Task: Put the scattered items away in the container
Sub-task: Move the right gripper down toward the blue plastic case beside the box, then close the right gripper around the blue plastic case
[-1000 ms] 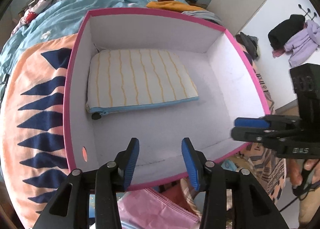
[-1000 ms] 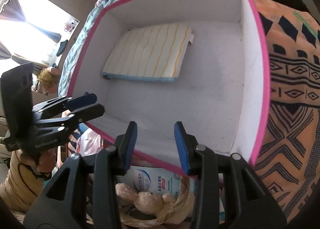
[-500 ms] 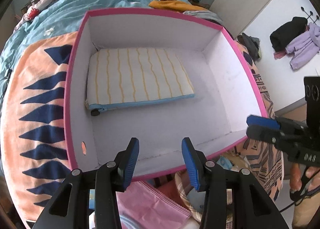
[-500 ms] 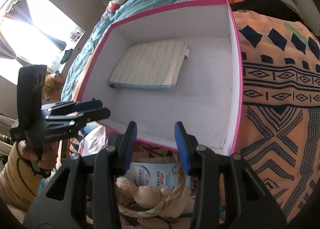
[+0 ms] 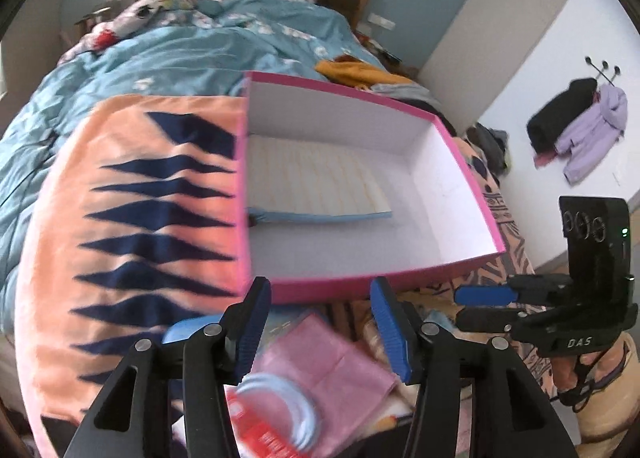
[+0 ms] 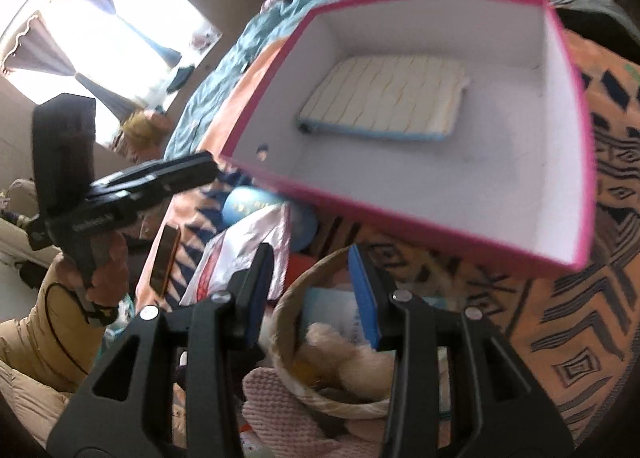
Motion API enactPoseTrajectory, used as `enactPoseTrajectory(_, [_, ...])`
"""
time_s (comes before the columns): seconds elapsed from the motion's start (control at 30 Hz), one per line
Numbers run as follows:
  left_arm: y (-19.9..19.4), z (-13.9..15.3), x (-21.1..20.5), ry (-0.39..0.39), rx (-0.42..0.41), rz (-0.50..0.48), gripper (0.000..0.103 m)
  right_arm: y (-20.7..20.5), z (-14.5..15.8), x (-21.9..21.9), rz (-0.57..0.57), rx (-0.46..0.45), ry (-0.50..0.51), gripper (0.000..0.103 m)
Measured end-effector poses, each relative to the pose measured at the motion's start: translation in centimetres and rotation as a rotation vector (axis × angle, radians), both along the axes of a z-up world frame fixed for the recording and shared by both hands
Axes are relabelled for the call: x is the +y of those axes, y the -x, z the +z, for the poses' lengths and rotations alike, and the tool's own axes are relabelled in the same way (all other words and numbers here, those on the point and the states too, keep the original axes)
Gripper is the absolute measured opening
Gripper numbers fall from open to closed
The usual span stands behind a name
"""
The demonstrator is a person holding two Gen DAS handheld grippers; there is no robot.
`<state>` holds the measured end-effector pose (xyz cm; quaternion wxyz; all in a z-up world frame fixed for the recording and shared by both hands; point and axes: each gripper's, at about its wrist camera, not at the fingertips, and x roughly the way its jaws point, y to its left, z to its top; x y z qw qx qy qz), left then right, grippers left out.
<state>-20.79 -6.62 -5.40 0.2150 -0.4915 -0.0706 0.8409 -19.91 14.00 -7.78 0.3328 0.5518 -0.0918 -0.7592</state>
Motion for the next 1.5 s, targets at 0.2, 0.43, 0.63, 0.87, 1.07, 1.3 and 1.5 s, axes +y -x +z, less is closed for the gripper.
enactPoseTrajectory(0.2, [-0.1, -3.7, -4.7, 0.034, -0.079, 0.129, 0.054, 0.0, -2.0, -4.2, 0.067, -0.060, -0.034, 0.041])
enactPoseTrajectory(0.43, [-0.1, -7.5, -6.7, 0.046, -0.152, 0.171, 0.054, 1.3, -4.9, -8.3, 0.090, -0.136, -0.127, 0.041])
enactPoseTrajectory(0.63, [0.0, -8.9, -6.9, 0.042, -0.174, 0.166, 0.054, 0.6, -5.7, -9.6, 0.147, -0.153, -0.144, 0.025])
enactPoseTrajectory(0.87, [0.4, -9.4, -6.6, 0.042, -0.184, 0.141, 0.054, -1.6, -5.0, -10.3, 0.264, -0.181, -0.107, 0.022])
enactPoseTrajectory(1.07, [0.9, -9.3, -6.8, 0.052, -0.178, 0.137, 0.054, 1.4, -5.5, -7.0, 0.002, -0.206, -0.099, 0.032])
enactPoseTrajectory(1.3, [1.8, -9.4, -6.5, 0.064, -0.175, 0.117, 0.063, 3.2, -7.4, -7.3, -0.127, -0.270, -0.102, 0.040])
enactPoseTrajectory(1.5, [1.7, -9.8, -7.1, 0.027, -0.200, 0.120, 0.067, 4.0, -8.6, -8.2, -0.178, -0.304, -0.079, 0.057])
